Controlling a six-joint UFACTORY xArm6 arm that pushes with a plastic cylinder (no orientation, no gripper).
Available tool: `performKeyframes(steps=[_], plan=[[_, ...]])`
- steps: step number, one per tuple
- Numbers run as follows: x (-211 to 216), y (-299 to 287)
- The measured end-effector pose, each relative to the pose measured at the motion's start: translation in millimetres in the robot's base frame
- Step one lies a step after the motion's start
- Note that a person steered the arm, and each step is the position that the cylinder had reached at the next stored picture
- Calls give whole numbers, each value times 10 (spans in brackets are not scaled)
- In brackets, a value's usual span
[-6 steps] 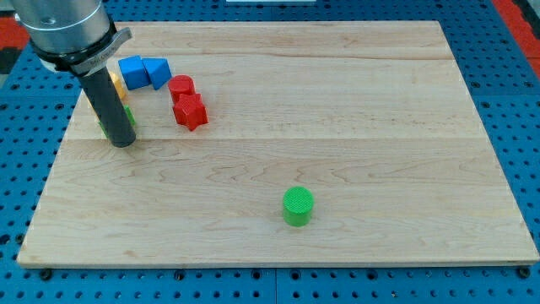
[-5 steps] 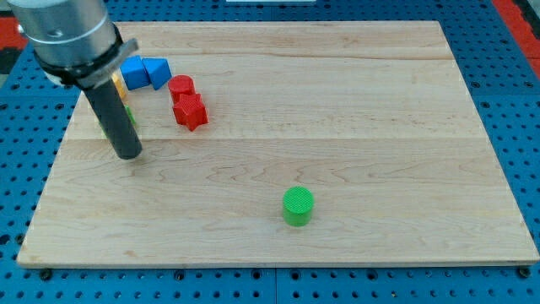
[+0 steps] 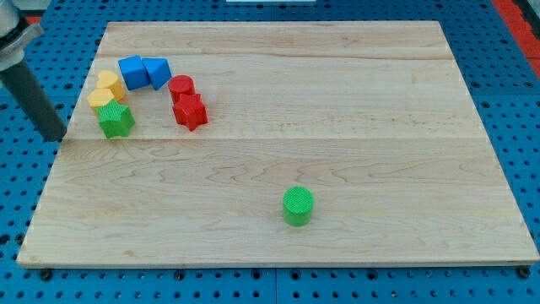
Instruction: Push the green star to the right of the yellow hexagon
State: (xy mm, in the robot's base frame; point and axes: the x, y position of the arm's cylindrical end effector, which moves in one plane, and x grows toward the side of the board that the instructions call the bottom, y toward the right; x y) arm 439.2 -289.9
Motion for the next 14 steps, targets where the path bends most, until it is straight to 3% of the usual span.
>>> performKeyframes(steps=[3,6,8,14], plan=[[3,685],[92,847],[89,1268],[-368,1284]])
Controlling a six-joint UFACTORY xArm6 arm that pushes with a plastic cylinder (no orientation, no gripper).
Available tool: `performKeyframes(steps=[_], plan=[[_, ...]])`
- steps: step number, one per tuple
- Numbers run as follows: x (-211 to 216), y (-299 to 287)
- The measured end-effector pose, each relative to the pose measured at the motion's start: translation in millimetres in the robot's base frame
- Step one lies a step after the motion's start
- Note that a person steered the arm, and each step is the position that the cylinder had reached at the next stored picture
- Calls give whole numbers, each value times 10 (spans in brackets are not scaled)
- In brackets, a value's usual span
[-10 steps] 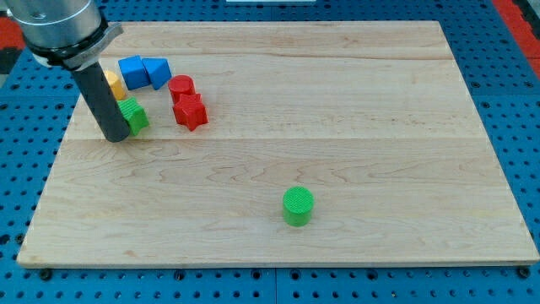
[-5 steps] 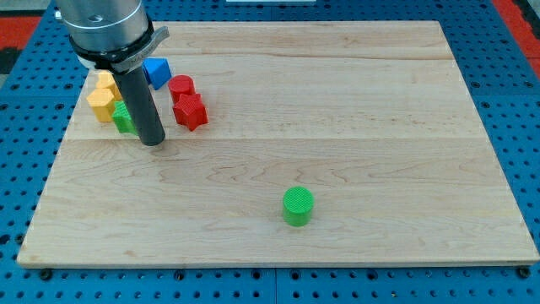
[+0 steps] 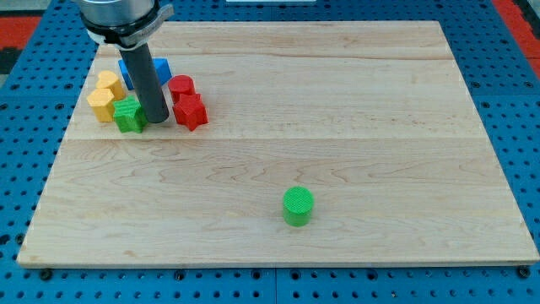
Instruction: Push the green star to the right of the yellow hexagon
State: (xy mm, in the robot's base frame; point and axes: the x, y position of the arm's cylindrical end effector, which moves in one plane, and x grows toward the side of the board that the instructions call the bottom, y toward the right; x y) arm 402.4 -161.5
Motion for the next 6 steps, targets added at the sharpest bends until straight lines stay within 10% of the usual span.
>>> performKeyframes(steps=[6], plan=[[-252,-601]])
